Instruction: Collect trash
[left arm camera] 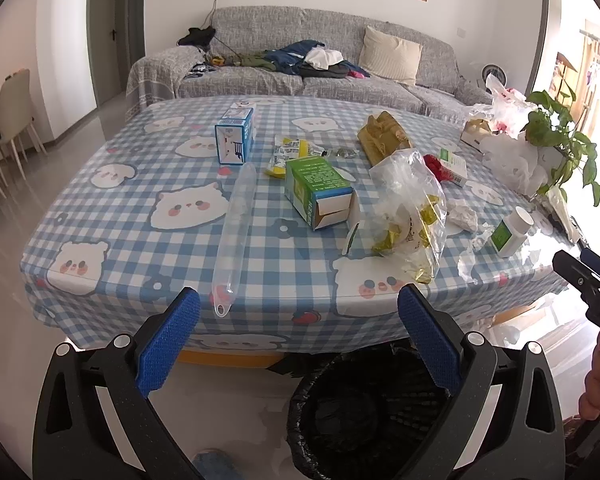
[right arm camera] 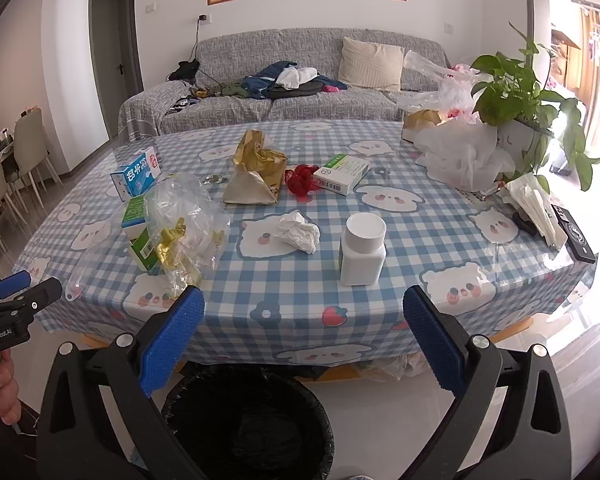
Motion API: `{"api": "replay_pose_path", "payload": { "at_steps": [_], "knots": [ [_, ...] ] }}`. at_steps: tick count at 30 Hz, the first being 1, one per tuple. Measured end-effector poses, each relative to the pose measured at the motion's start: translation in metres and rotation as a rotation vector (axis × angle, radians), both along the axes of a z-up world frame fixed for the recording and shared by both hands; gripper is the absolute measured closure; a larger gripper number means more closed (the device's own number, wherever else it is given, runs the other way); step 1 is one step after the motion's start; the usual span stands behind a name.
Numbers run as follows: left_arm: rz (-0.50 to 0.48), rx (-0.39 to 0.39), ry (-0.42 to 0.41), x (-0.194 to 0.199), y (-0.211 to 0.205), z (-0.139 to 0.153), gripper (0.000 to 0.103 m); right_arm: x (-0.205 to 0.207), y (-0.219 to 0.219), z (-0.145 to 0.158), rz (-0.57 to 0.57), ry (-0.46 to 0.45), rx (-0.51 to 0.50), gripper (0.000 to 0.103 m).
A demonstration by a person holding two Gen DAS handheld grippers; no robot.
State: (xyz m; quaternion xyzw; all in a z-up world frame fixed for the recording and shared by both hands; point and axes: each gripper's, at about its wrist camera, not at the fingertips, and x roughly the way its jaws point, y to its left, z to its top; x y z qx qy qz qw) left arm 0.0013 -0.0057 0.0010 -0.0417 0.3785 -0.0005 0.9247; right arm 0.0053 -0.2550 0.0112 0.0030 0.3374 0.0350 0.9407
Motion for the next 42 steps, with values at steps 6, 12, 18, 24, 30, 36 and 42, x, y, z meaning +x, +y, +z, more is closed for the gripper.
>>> {"api": "replay_pose_path", "payload": {
  "at_steps": [6,12,18,24,30,36,42],
  "knots": [
    [0.003,-0.004,0.005,0.0014,0.0010,-0.0002,0.006,0.0006,-0.0003,0.0000,-0.002,0.002,0.003,0.007],
    [0.006,0.005,0.002,0.0016,0.0009,0.0007,0.006,0.0012,-0.0011,0.0010,-0.002,-0.001,0.002,0.007],
    [0.018,0.010,0.009,0.0023,0.0040,-0.0017,0.006,0.0011,-0.0012,0.0009,-0.004,-0.005,0.000,0.007],
    [0.021,0.015,0.009,0.0015,0.0063,-0.0030,0.006,0.0006,-0.0014,0.0009,-0.008,-0.009,-0.005,0.007],
    [0.023,0.022,0.008,0.0007,0.0073,-0.0035,0.006,0.0008,-0.0029,0.0015,-0.014,-0.010,-0.003,0.007],
    [0.024,0.026,0.012,0.0010,0.0067,-0.0036,0.006,0.0004,-0.0037,0.0026,-0.015,-0.012,-0.006,0.007],
    [0.022,0.029,0.012,0.0012,0.0054,-0.0033,0.007,-0.0001,-0.0052,0.0035,-0.019,-0.015,-0.004,0.007]
  ]
}}
